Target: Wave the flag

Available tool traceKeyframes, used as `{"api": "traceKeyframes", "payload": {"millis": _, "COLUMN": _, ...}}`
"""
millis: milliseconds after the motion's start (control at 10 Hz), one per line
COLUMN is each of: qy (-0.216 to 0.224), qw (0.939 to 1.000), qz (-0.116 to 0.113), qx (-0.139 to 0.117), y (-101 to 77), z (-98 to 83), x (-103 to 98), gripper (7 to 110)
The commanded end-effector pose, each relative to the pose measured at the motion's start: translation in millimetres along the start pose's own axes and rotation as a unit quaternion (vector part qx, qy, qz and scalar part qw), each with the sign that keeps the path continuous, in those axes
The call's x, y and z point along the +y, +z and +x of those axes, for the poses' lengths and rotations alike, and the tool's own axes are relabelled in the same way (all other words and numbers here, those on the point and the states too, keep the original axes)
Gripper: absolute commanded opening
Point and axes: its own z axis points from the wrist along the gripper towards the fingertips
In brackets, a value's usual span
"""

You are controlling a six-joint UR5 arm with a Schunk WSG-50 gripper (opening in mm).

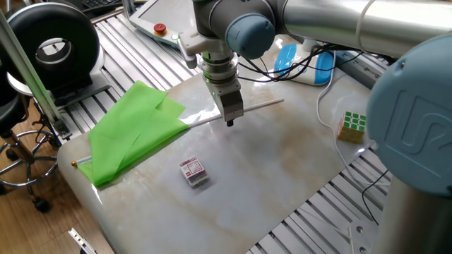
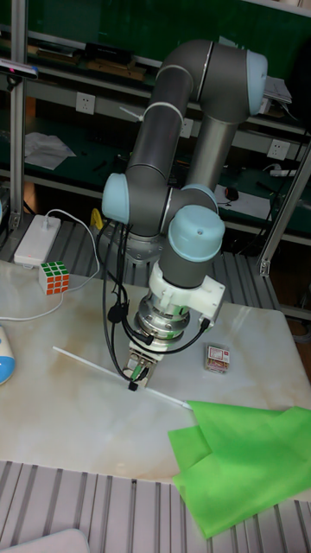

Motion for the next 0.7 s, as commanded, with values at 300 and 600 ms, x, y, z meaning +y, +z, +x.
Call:
{"api": "traceKeyframes", "payload": {"millis": 300, "qy": -0.007, "qw": 0.9998, "qz": -0.004, "qx": -0.018, "y": 8.8, "z": -1.6, "x": -6.0, "gripper": 66}}
{"api": "traceKeyframes", "payload": {"millis": 600, "qy": -0.006, "qw": 0.9997, "qz": 0.000, "qx": -0.023, "y": 7.6, "z": -2.9, "x": -7.0, "gripper": 44}}
